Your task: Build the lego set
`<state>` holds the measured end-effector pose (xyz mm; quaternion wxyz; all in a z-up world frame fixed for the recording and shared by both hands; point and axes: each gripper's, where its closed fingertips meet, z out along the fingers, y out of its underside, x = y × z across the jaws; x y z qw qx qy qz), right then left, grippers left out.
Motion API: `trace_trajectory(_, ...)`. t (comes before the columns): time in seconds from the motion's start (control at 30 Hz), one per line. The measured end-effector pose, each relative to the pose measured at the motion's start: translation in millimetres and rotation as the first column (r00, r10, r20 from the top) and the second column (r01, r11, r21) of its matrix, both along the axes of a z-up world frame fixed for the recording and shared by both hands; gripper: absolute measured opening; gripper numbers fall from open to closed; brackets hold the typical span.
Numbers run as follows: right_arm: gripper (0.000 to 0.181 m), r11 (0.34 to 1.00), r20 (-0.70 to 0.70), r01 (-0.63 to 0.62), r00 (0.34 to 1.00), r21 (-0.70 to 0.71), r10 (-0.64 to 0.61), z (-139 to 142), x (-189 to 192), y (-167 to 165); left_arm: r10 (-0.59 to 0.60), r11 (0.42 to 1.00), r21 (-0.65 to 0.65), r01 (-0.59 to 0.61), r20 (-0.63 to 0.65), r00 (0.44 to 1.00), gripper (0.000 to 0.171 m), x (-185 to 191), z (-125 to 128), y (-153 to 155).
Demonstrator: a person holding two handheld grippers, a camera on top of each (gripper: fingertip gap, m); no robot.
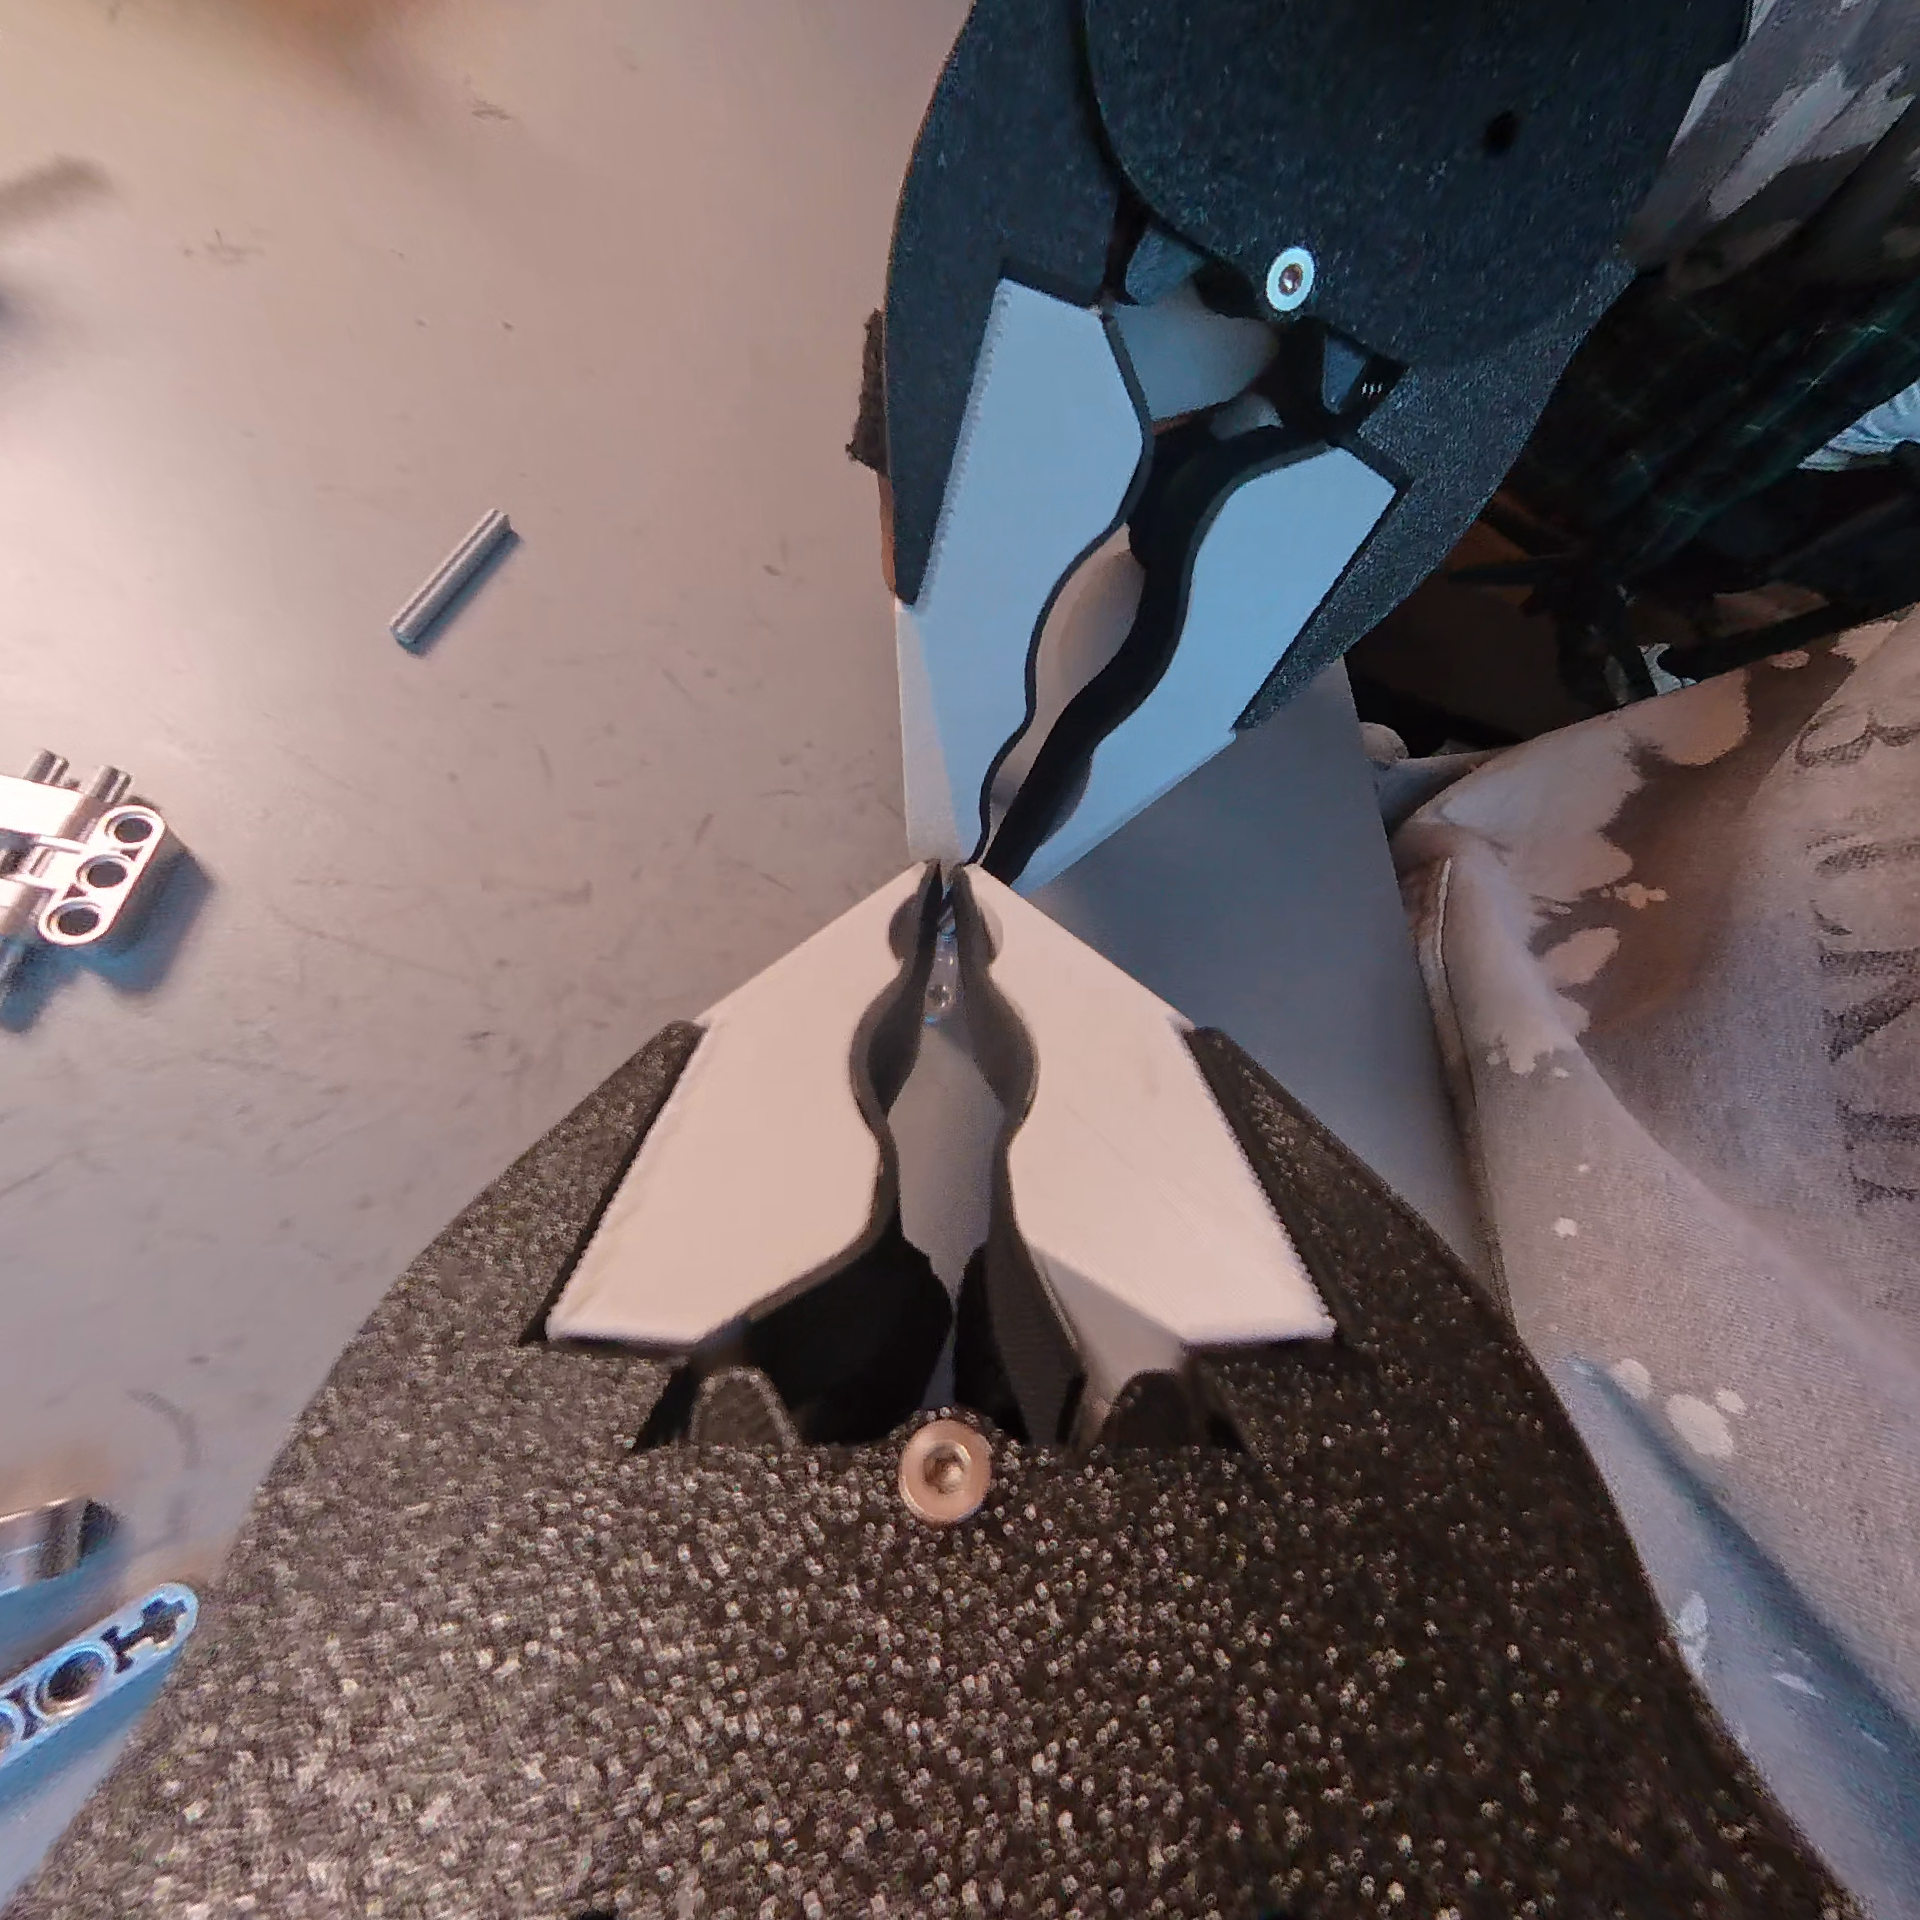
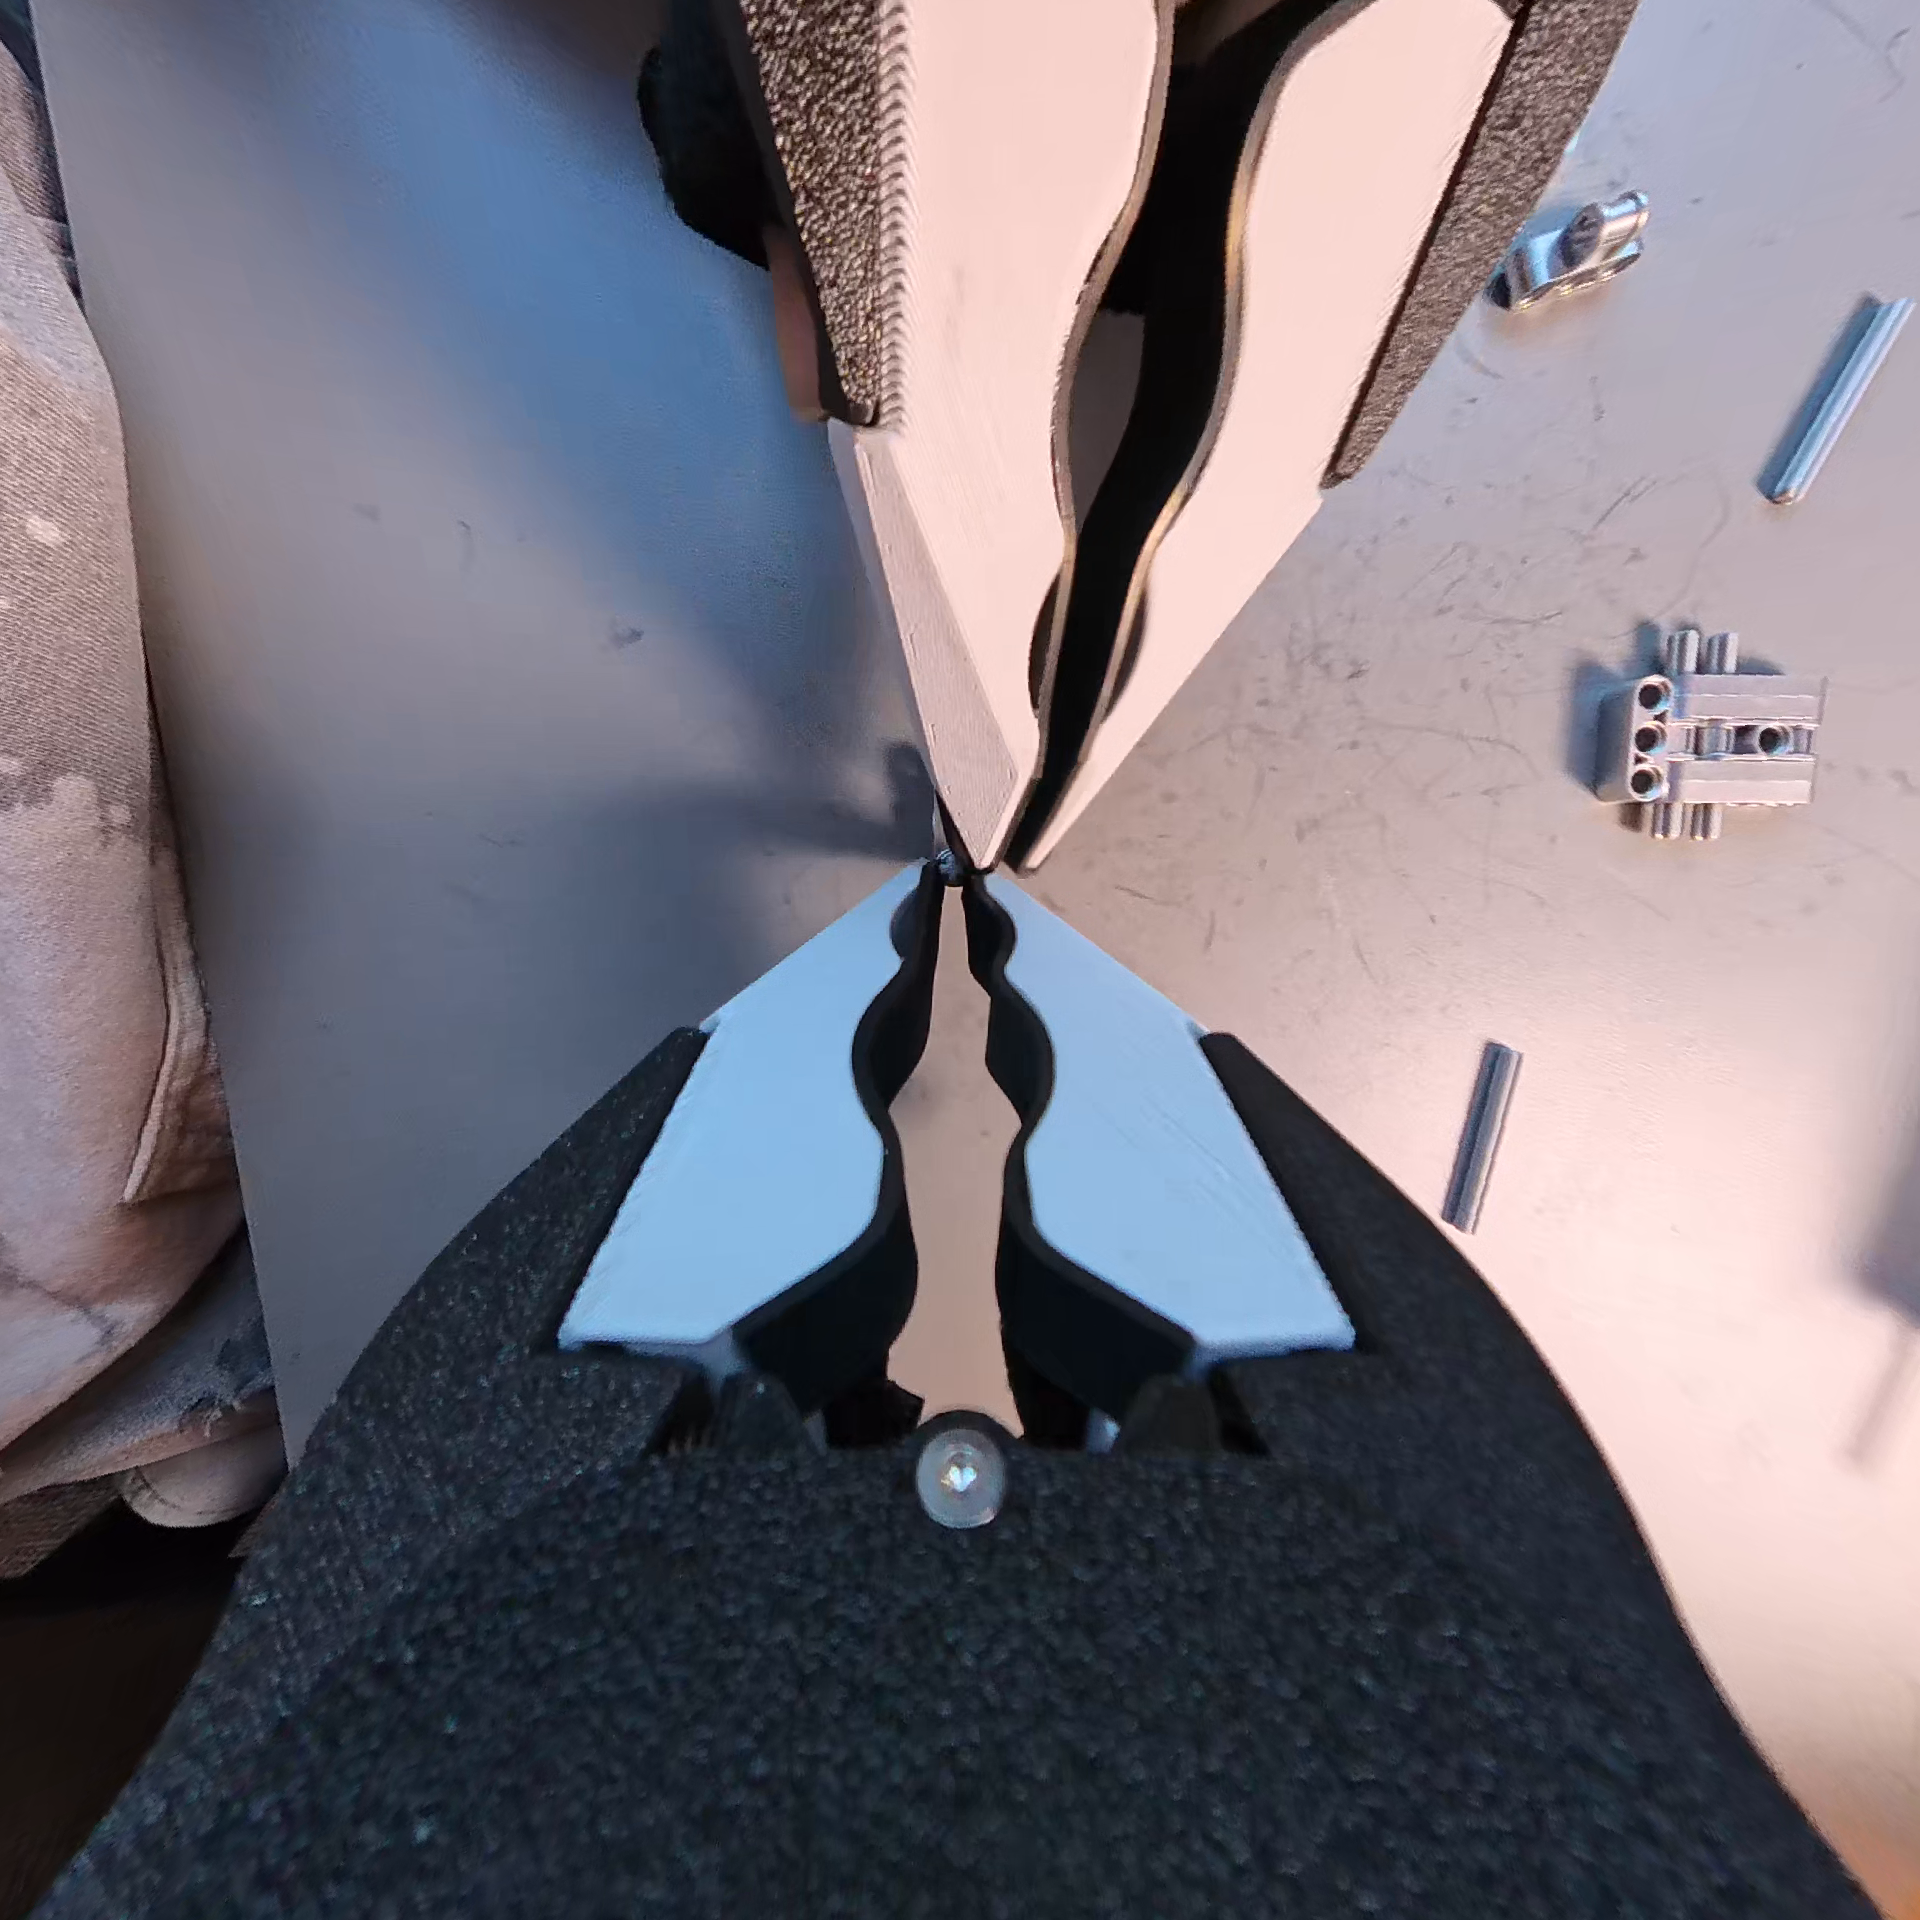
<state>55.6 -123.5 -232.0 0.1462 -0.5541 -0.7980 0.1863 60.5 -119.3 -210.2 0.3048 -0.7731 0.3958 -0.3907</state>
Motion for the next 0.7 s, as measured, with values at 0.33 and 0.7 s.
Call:
trace_trajectory(0.33, 0.002, 1.0, -0.03, -0.006, 1.0, 0.021, 0.007, 0.0, -3.8, -0.4, -0.003, 1.0, -0.026, 0.004, 0.015, 1.0, 0.005, -2.0, 1.6, -1.8)
trace_trajectory(0.7, 0.019, 0.998, -0.079, 0.03, 0.996, -0.056, -0.034, 15.0, -1.9, 1.1, -0.007, 1.0, 0.003, 0.006, 0.027, 1.0, 0.01, -9.3, 9.2, -0.1)
